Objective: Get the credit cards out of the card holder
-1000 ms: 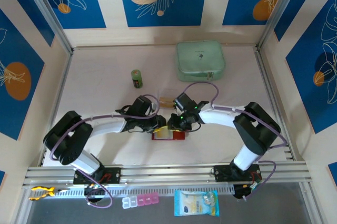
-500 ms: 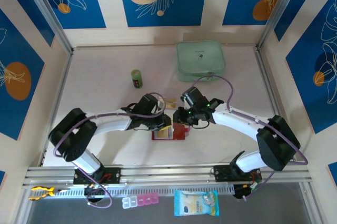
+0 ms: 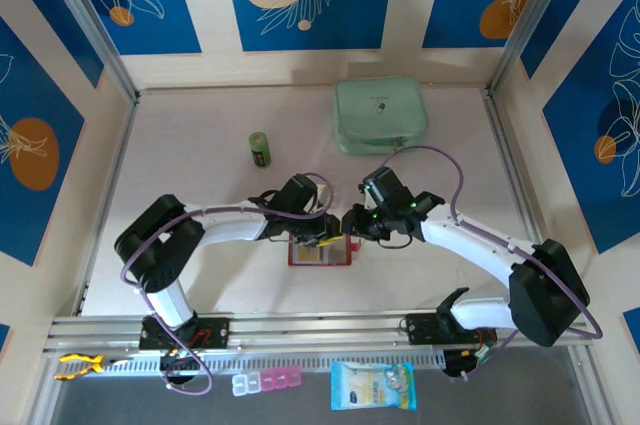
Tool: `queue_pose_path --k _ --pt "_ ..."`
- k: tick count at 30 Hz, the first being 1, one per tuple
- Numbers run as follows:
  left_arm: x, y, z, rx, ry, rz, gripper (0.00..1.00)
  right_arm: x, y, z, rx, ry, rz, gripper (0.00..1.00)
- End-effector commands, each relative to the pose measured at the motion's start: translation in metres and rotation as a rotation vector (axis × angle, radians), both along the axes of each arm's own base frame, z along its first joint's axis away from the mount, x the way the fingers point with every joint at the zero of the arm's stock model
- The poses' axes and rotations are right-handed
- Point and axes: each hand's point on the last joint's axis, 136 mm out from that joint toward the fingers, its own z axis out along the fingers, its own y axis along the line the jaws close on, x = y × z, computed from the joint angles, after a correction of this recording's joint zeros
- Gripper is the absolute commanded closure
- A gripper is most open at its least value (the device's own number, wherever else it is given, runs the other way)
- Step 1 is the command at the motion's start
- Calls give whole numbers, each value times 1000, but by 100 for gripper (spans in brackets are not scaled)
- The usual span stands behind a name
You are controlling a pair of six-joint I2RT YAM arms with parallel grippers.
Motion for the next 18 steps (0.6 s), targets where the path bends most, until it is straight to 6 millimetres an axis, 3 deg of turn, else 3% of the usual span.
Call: queue_pose_path --k 1,11,18 --pt "2 -3 15 -2 -48 -28 68 -9 -6 -7 -18 29 4 73" --pt "8 47 21 97 -120 33 68 -8 14 -14 4 67 36 73" --pt "5 84 8 124 -105 92 73 -8 35 -25 1 99 71 75"
